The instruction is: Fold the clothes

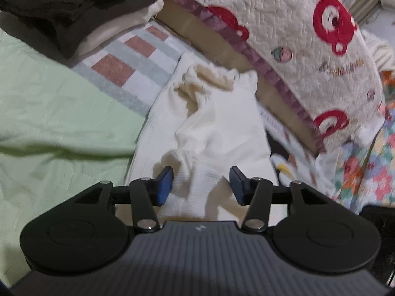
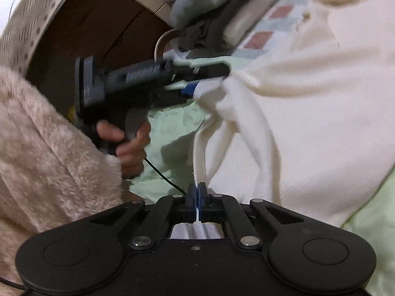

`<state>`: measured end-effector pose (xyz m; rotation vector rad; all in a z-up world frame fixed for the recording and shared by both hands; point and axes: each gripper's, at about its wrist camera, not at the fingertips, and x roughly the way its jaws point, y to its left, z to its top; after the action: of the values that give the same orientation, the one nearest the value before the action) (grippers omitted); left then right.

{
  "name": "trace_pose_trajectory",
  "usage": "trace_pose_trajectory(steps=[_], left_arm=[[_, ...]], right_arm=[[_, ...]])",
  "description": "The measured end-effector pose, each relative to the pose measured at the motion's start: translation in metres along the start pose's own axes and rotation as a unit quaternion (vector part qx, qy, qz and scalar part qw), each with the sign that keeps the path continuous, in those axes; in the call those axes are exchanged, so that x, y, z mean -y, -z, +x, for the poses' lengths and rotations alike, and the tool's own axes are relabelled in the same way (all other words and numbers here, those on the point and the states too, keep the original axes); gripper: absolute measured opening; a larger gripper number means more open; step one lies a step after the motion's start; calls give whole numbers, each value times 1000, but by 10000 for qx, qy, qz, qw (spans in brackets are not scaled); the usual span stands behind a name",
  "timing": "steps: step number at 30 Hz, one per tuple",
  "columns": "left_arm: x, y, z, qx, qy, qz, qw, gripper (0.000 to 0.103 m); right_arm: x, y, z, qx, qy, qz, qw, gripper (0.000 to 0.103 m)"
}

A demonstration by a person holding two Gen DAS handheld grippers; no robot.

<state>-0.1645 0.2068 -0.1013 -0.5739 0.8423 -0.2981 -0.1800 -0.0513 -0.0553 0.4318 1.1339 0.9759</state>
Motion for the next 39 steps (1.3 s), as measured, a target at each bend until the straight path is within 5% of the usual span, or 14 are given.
trace_pose_trajectory(steps=[6,11,13,15,16,25,30,32,33,37,39], left_arm=[[-17,20,-10,-350,52,-76,9993,65],[-15,30,-16,-378,363,-21,9986,76],[-9,34,-13,-311,264,213,9989,66],[-3,34,-8,-308,182,481,9982,14],[-1,32,-6,-327,215,555,9977,4],[21,-2,-16,303,269,740,9964,4],[25,-2,-13,340,211,764,9963,4],[23,-1,-14,370,207,709,9966,4],[22,-1,-15,374,223,677,9968,4],[19,5,-21,237,247,762,9965,4],[16,10,-21,-60,107,782,9969,4]], right_arm=[[7,3,-6,186,76,297,9994,4],[15,2,-13,551,568,452,9958,4],[16,-1,-15,643,765,376,9943,4],[13,-3,-15,594,772,216,9950,4],[10,-1,-13,505,830,66,9952,4],[-22,22,7,-269,1747,-1455,9734,25],[-24,32,0,-272,2132,-1584,9637,23],[-25,34,-3,-305,2297,-1680,9582,5],[-25,34,-7,-282,2308,-1683,9579,5],[-14,21,-48,-42,1200,-612,9909,5],[-9,17,-61,10,1185,-393,9922,5]])
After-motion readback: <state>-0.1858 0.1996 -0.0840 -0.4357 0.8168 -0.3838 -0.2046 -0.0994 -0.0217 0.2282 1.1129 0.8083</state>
